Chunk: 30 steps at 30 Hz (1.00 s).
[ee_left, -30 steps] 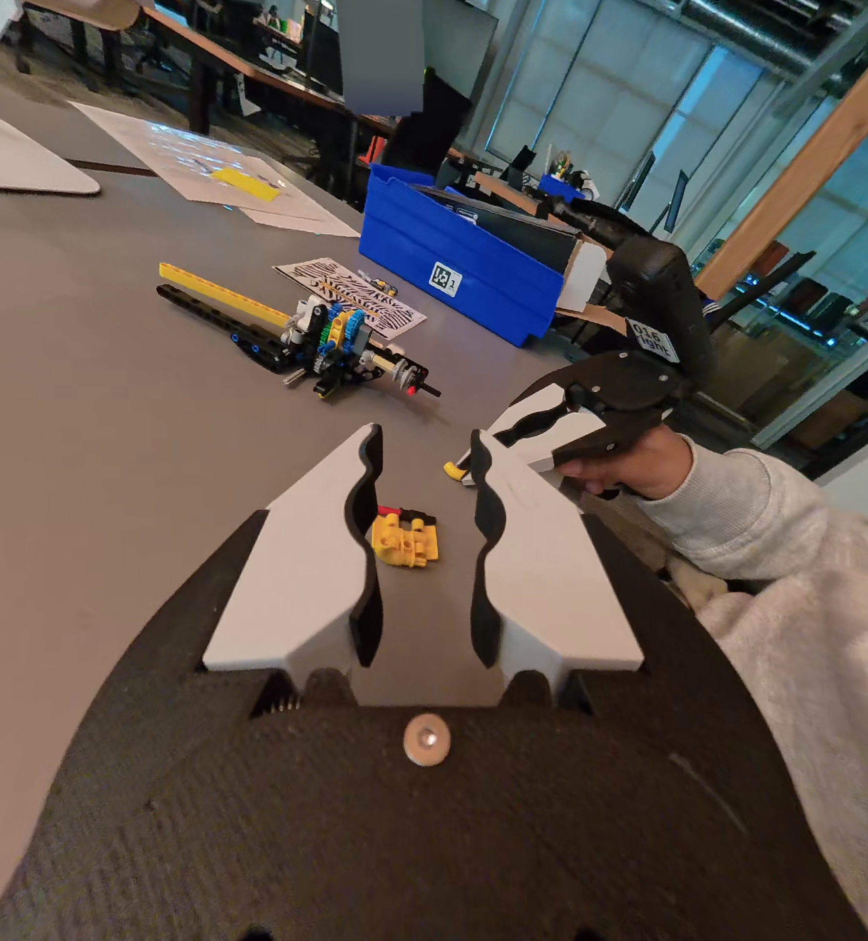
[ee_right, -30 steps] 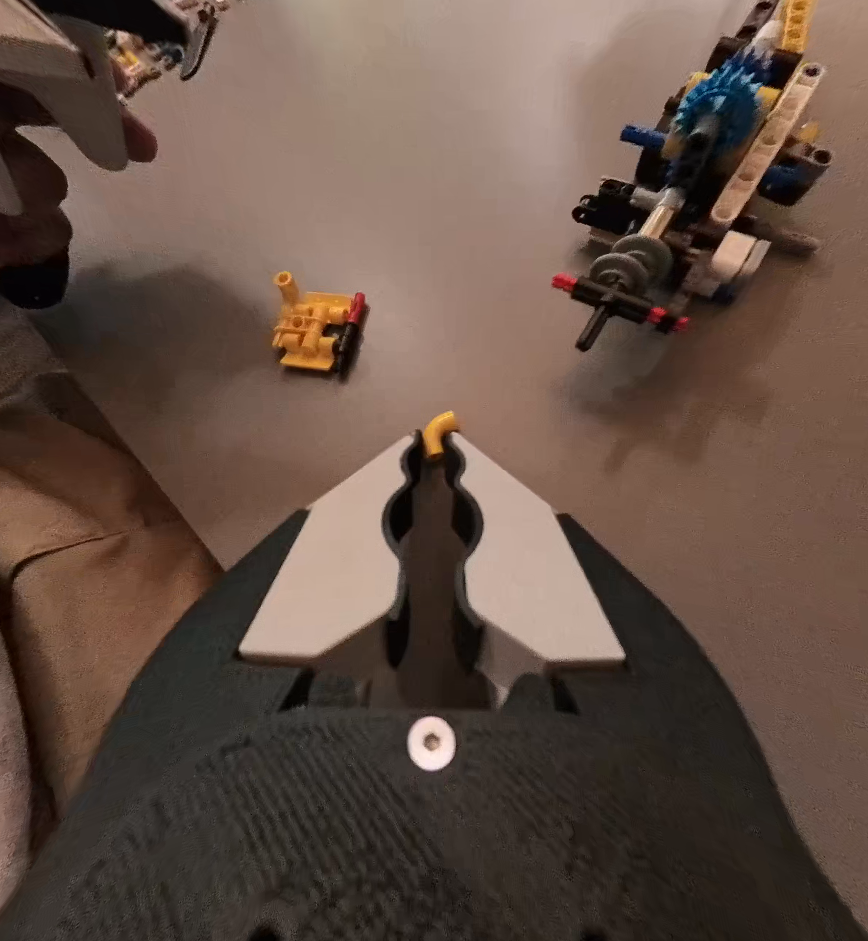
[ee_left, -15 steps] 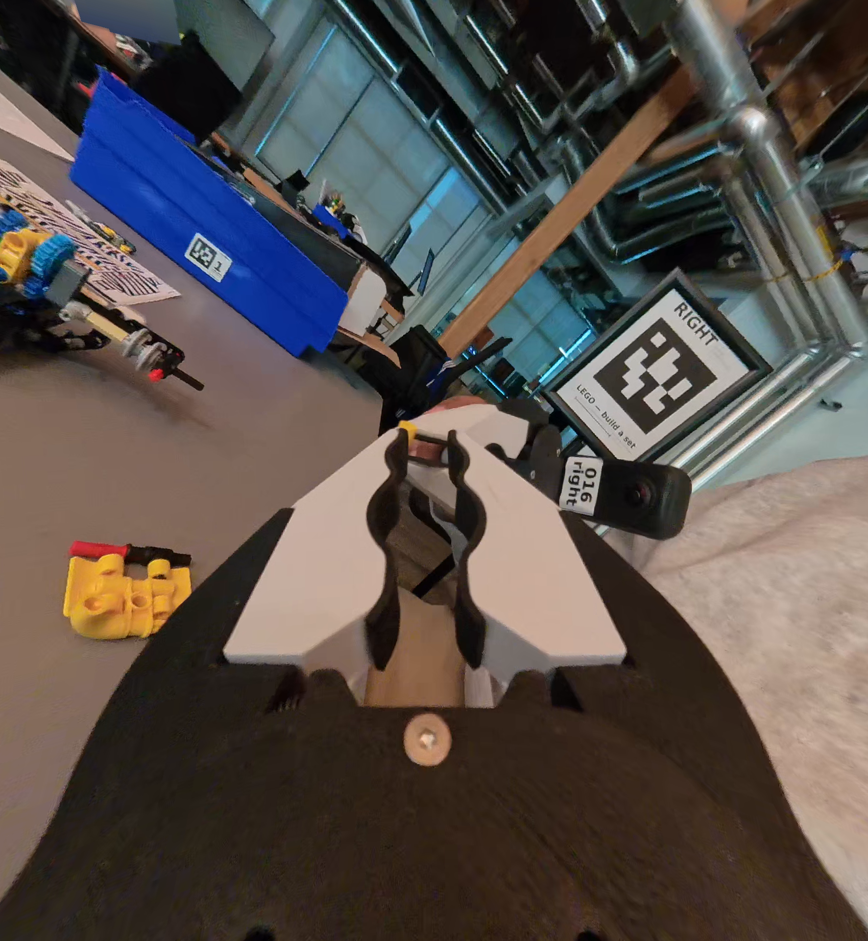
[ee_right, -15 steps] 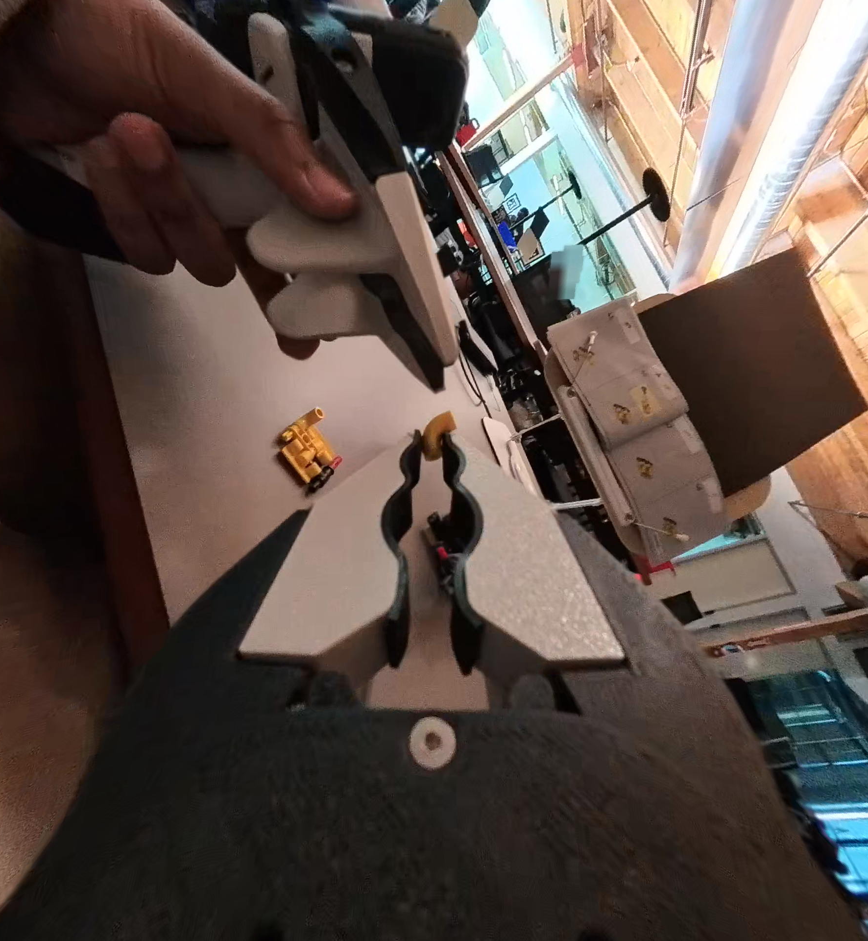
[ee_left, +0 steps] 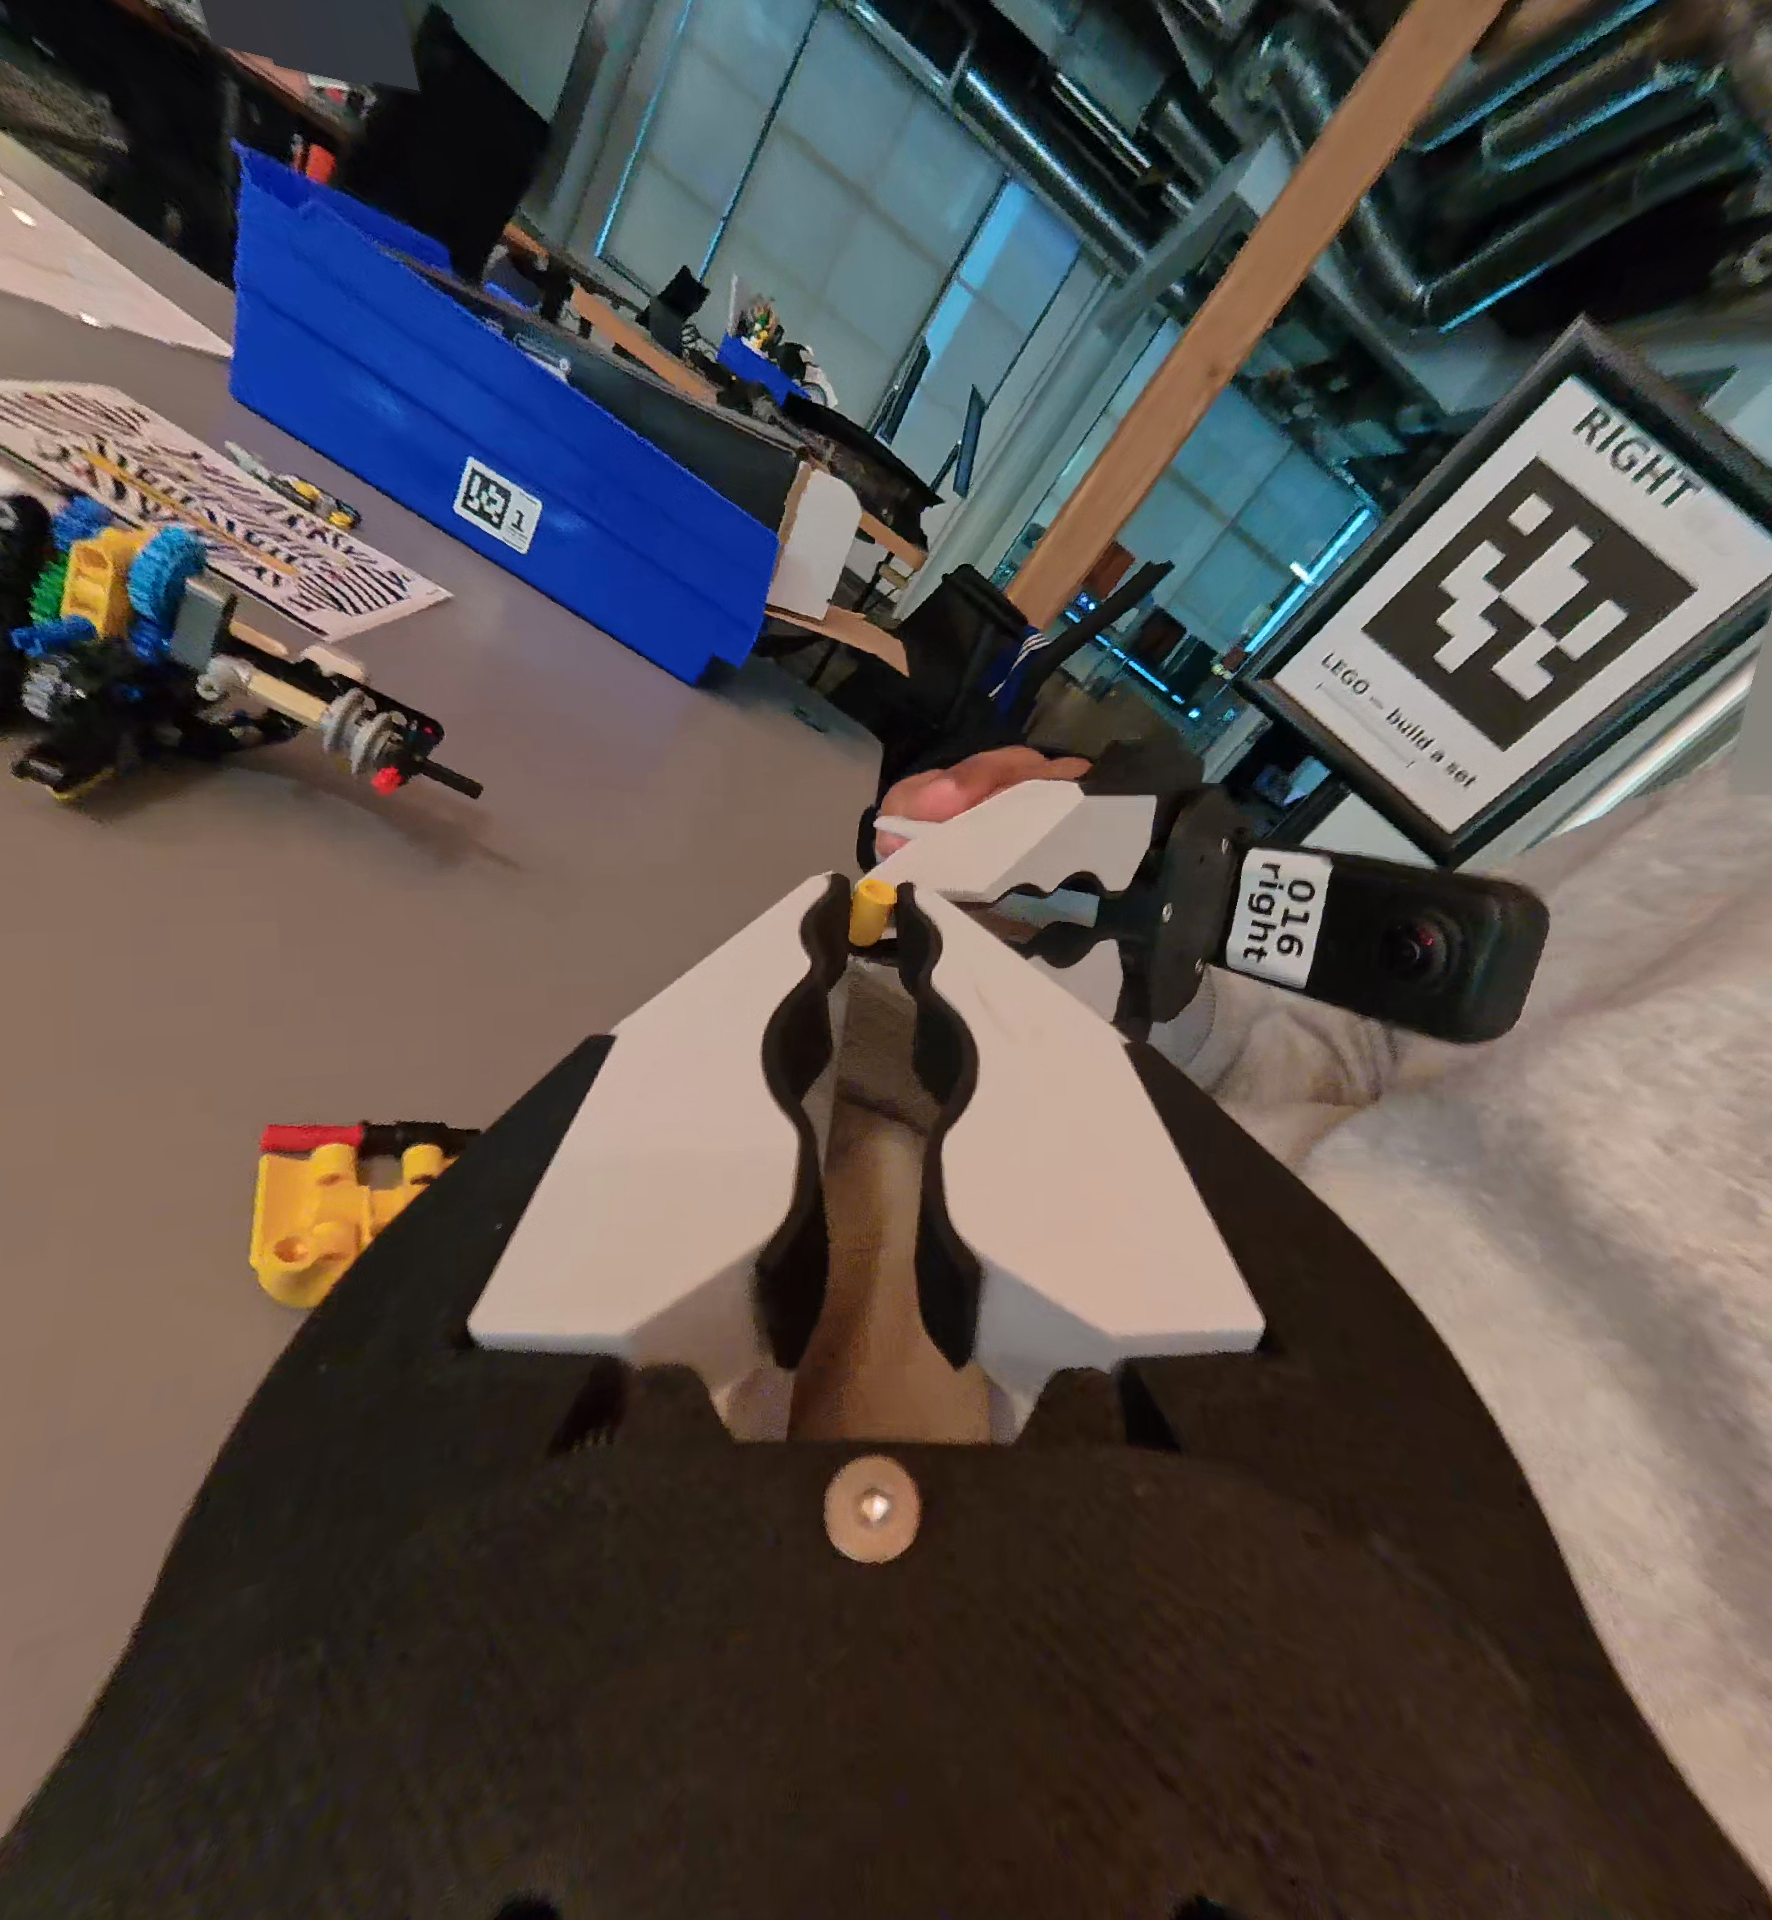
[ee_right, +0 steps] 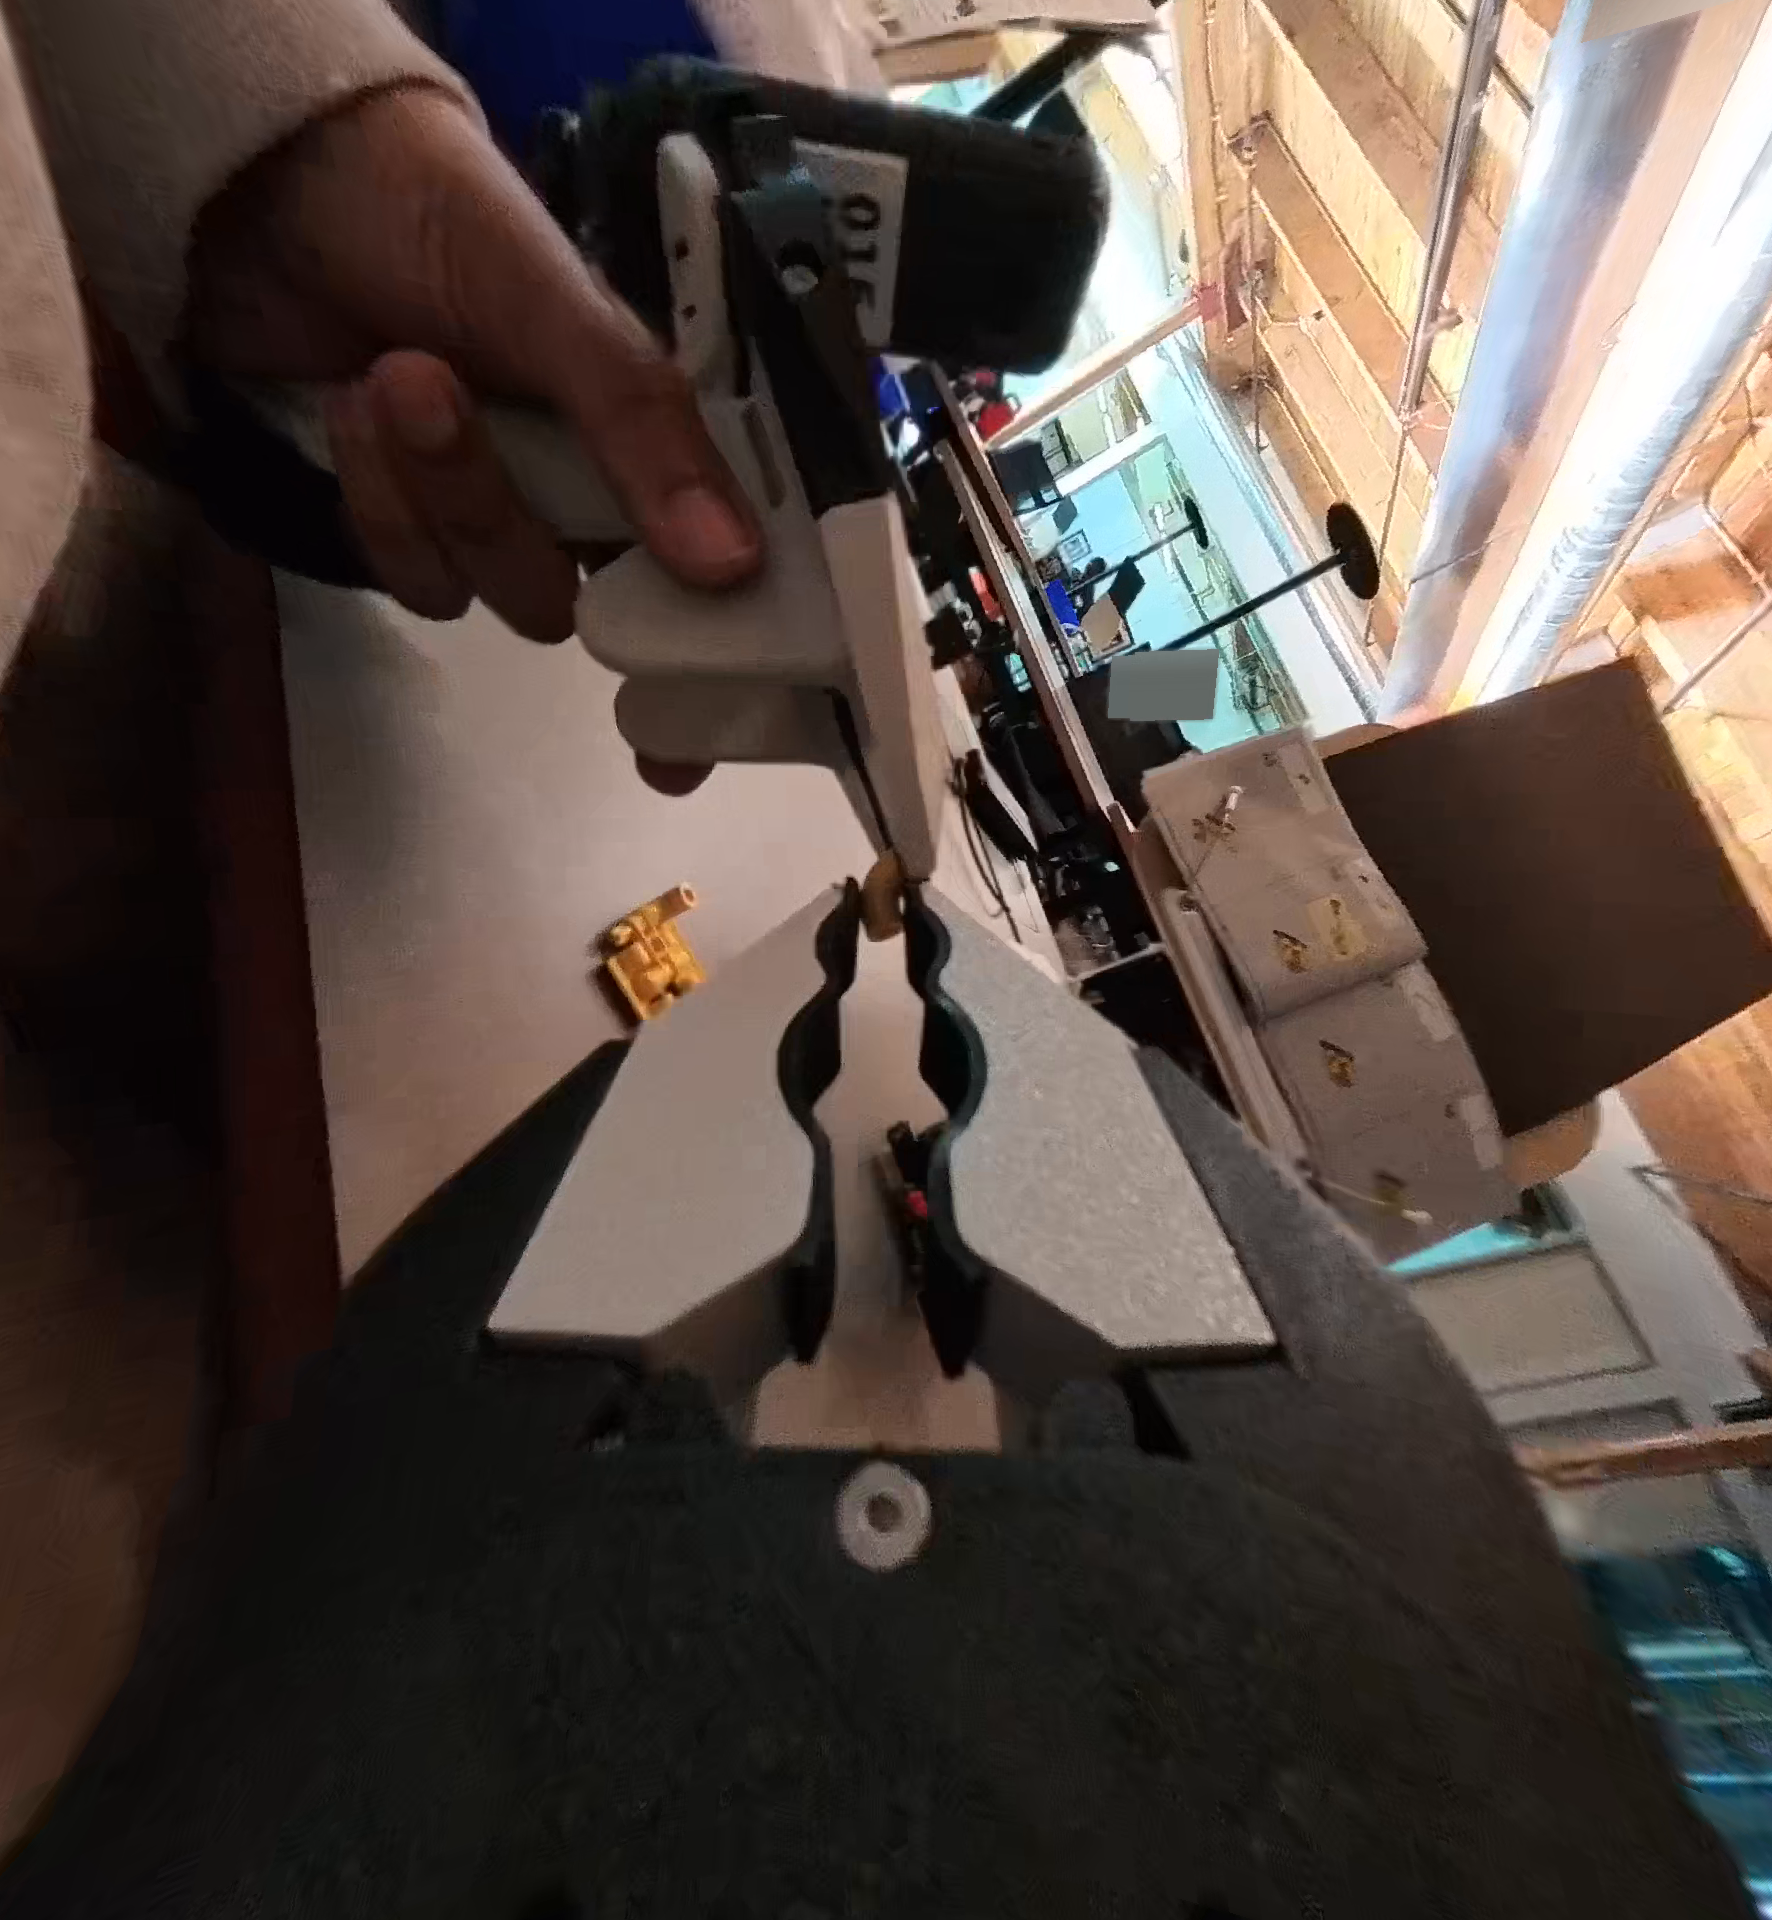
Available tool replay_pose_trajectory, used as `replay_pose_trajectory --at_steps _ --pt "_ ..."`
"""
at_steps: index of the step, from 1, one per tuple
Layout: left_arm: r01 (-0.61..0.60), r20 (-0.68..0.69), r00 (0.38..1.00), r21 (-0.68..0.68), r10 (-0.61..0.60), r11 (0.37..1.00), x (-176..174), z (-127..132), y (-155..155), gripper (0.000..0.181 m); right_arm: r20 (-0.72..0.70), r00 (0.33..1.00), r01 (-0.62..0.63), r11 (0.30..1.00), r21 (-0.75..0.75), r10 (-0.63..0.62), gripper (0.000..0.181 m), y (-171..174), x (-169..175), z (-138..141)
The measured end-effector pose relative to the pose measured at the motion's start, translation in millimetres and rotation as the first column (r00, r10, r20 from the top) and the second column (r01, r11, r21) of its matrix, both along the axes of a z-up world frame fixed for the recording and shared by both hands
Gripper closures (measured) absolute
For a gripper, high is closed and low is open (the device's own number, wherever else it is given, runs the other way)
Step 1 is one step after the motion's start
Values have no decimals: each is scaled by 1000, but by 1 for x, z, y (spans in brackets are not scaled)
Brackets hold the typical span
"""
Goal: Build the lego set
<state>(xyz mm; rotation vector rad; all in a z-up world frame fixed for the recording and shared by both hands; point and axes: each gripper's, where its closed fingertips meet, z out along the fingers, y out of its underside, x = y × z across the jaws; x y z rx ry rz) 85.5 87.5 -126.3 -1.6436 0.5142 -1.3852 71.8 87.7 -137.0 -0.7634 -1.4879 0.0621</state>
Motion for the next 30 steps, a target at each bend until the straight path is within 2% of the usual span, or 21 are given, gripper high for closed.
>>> replay_pose_trajectory --at_steps 2,4,6,9,12,14,18,24,30 --pt "-17 7 1000 63 16 998 -2 6 -2 176 -109 994 -39 990 -136 24 171 -3 -1 6" --pt "-27 42 999 129 22 991 -5 17 -6 176 -249 966 -138 946 -293 63 166 -9 0 16" --pt "-19 89 996 196 2 980 -7 30 -14 176 -395 914 -275 862 -426 96 160 -15 5 31" --pt "18 144 988 251 -55 968 -7 45 -28 176 -589 803 -474 697 -538 92 161 -19 17 58" --pt "28 205 975 271 -86 962 -6 56 -36 176 -650 755 -578 555 -599 86 155 -25 21 65" --pt "52 236 965 268 -118 962 -3 61 -42 176 -665 741 -611 506 -609 94 153 -30 19 67" --pt "95 285 943 257 -169 962 4 67 -50 176 -703 700 -665 475 -576 128 155 -43 16 74" --pt "186 442 859 203 -260 961 4 76 -59 176 -735 650 -722 459 -518 193 162 -58 19 84" --pt "213 489 828 178 -274 961 5 77 -59 176 -728 655 -714 481 -509 204 165 -60 18 82"
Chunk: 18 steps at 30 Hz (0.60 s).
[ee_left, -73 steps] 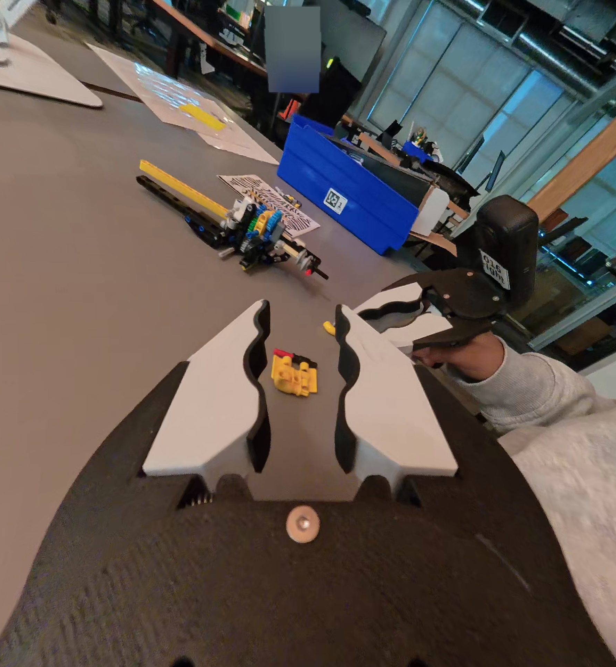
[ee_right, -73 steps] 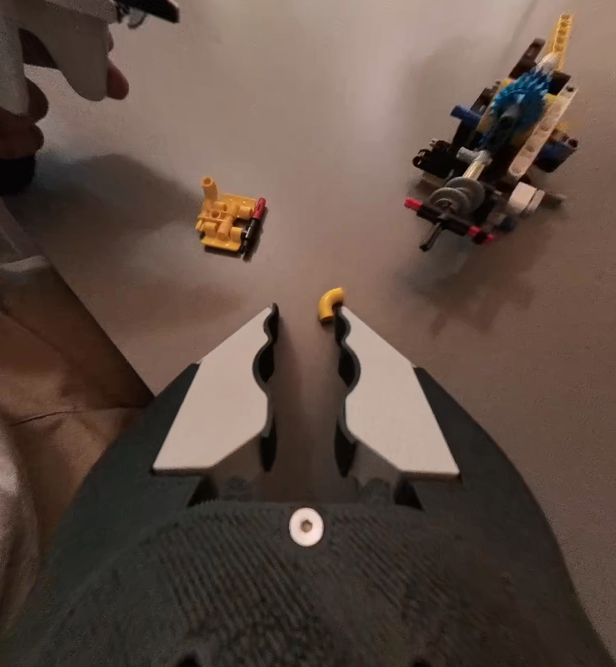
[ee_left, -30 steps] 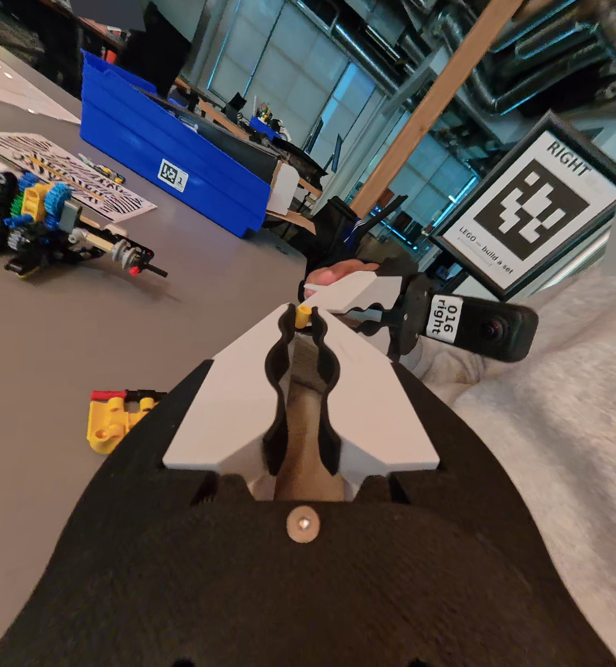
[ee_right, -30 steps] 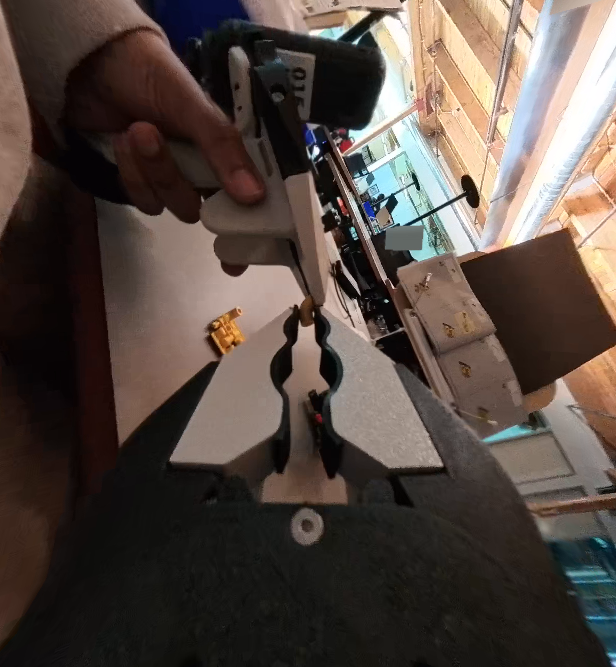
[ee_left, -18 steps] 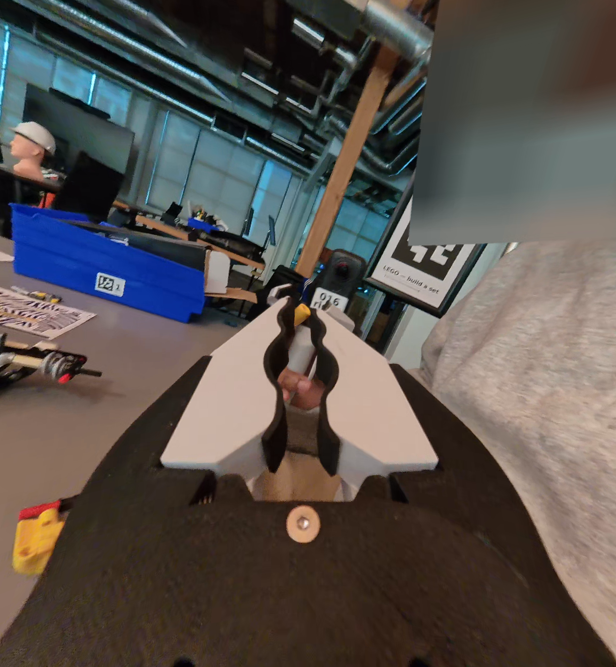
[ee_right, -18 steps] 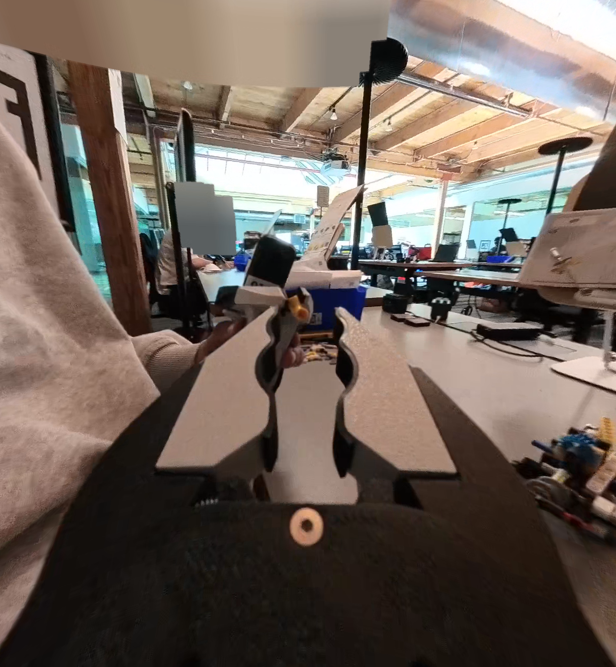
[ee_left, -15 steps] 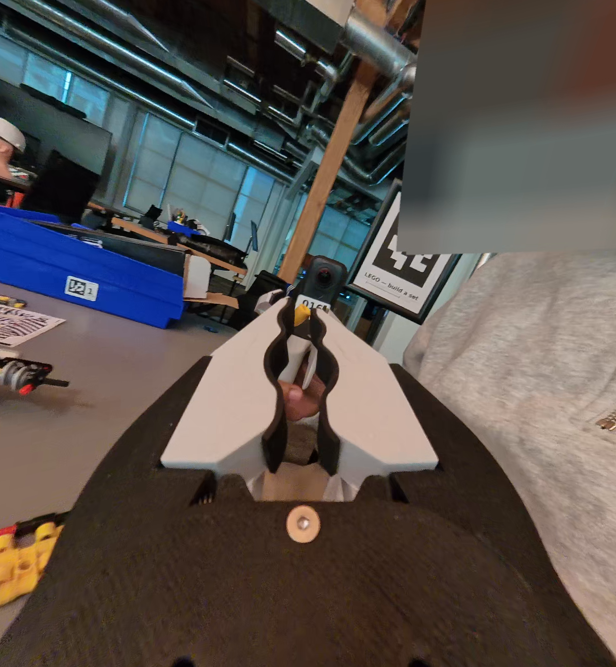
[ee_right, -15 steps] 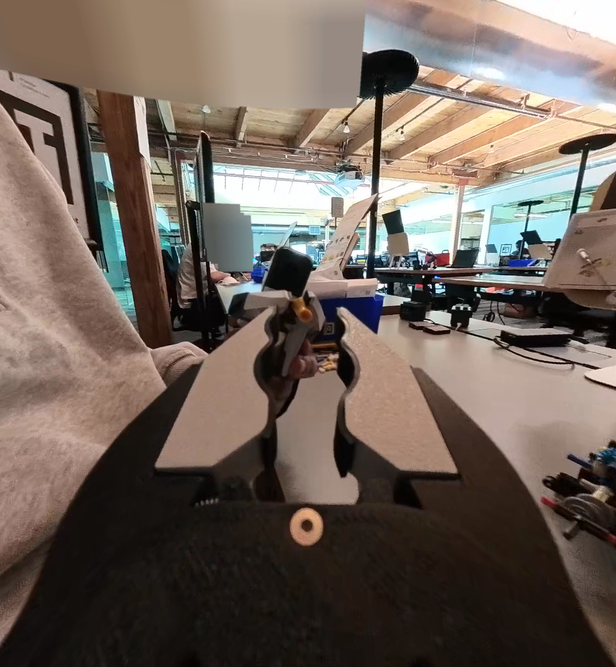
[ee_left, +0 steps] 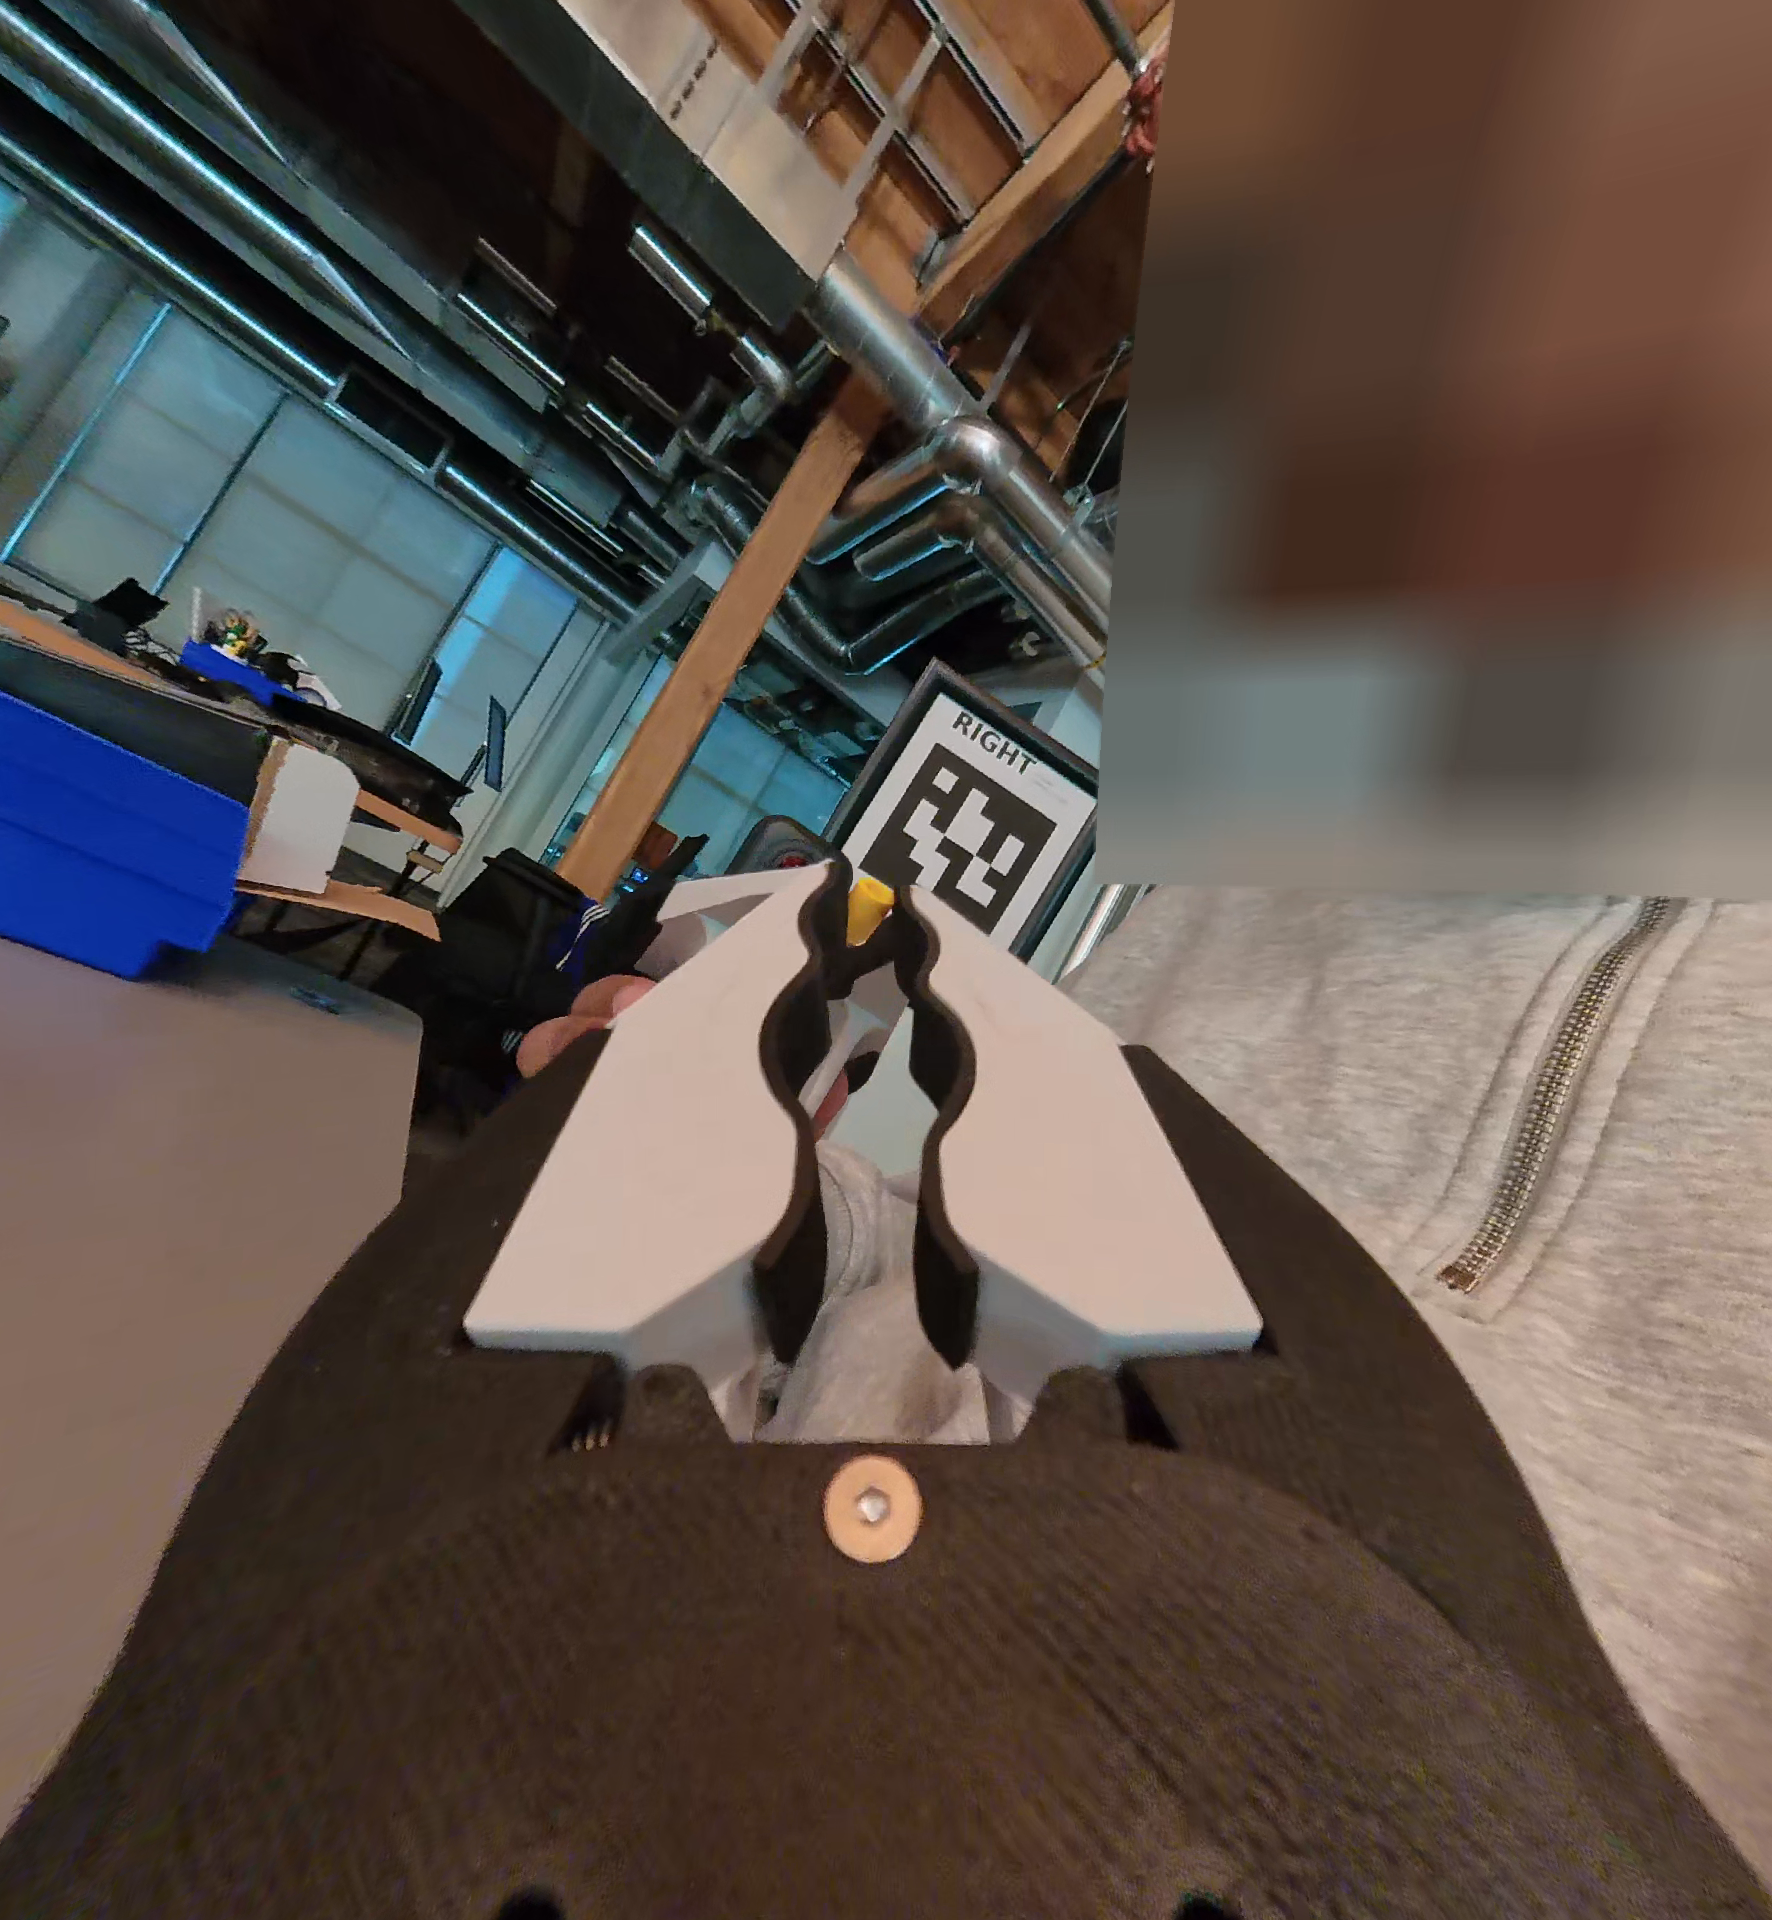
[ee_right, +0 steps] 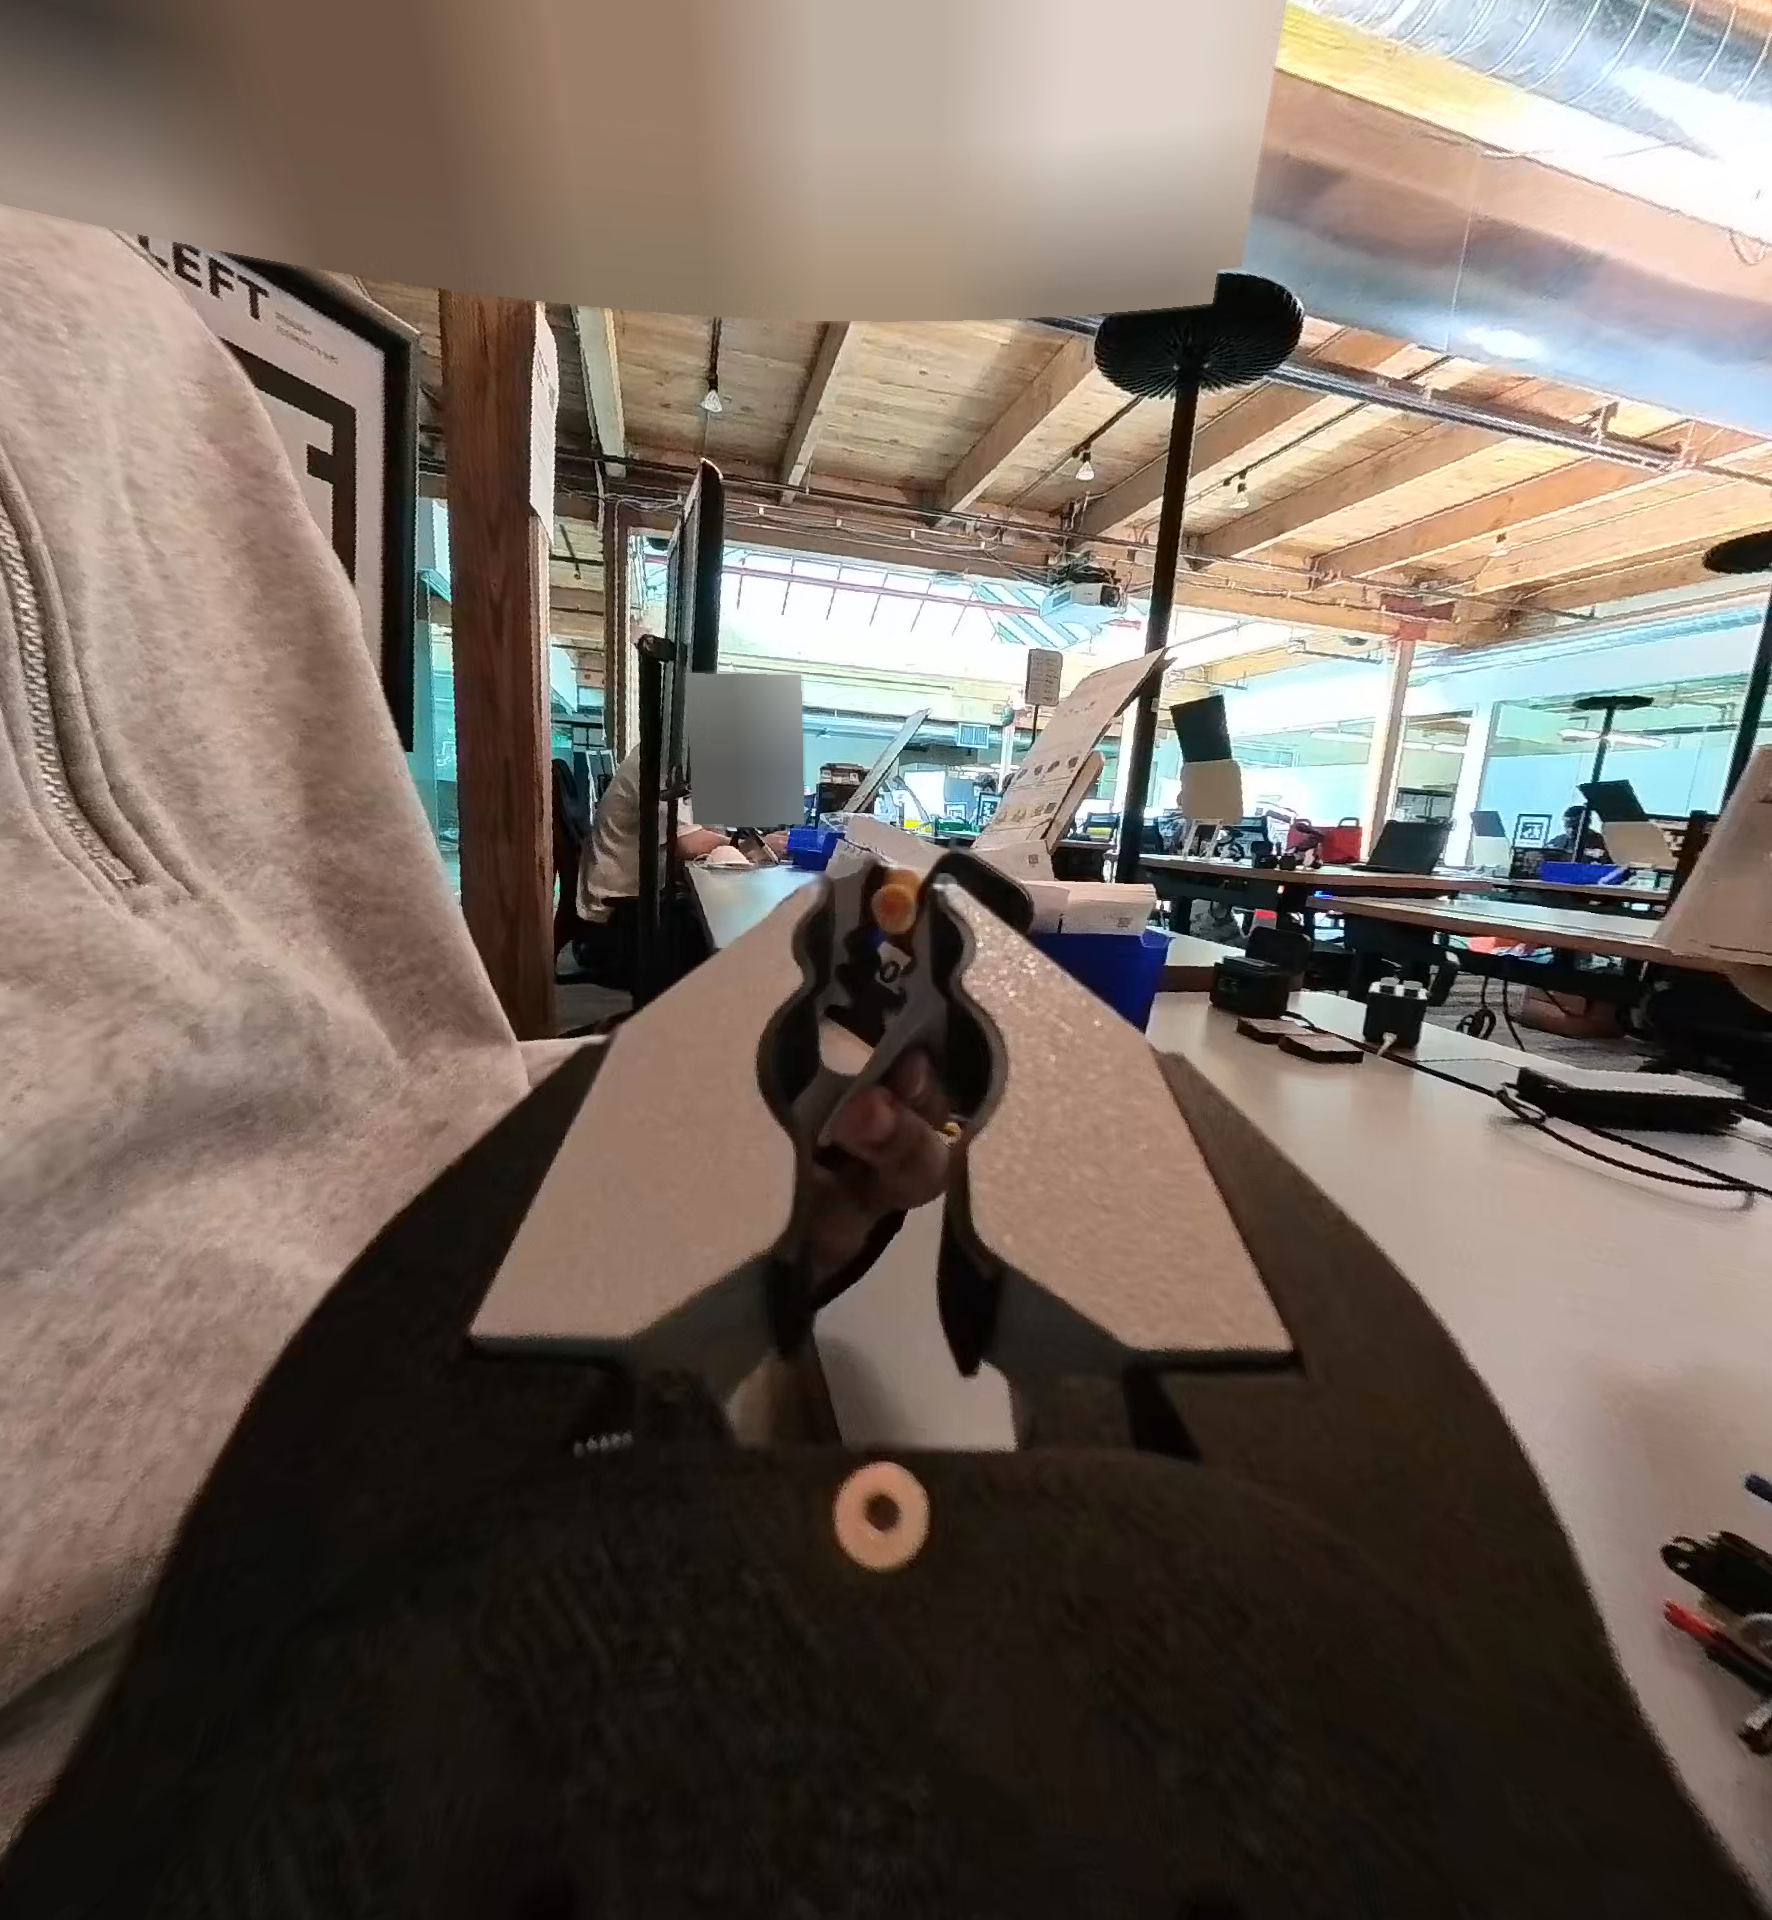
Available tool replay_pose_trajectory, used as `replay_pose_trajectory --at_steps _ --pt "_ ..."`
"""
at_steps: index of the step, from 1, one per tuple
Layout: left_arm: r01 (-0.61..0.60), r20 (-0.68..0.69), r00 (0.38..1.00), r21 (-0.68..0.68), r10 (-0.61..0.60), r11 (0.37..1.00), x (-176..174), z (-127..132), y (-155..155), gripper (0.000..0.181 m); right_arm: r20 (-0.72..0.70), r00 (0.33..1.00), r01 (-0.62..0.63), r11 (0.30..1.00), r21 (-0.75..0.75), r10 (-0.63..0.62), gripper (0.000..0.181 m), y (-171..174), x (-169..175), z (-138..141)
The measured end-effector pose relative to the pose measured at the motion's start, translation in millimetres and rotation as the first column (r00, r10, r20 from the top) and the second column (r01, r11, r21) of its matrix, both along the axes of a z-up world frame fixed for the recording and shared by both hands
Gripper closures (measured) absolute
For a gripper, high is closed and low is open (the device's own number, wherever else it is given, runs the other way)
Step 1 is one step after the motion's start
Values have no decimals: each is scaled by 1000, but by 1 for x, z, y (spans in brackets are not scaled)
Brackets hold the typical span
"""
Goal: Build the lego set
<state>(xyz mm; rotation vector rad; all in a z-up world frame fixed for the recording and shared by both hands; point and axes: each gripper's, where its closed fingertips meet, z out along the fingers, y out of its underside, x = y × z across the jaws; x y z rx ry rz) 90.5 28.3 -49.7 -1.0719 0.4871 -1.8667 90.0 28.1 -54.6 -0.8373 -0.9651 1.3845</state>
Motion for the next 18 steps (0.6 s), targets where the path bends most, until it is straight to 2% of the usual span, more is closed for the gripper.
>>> replay_pose_trajectory --at_steps 9,13,14,16,18 --pt "32 13 999 -18 -31 999 5 -2 -2 176 23 999 46 997 57 -47 175 -1 -5 -2" --pt "29 -4 1000 -28 -29 999 4 -3 1 176 57 998 25 1000 10 -26 176 1 -5 -2" --pt "21 -25 999 -24 -22 999 3 -3 2 174 63 998 29 1000 -5 -28 176 3 -5 -1" --pt "-17 -75 997 -8 16 1000 -9 -3 10 154 77 995 63 997 -50 -59 176 12 -1 0" --pt "-145 -182 973 -4 142 989 -29 -10 30 145 135 986 114 987 -115 -98 176 27 4 -6"
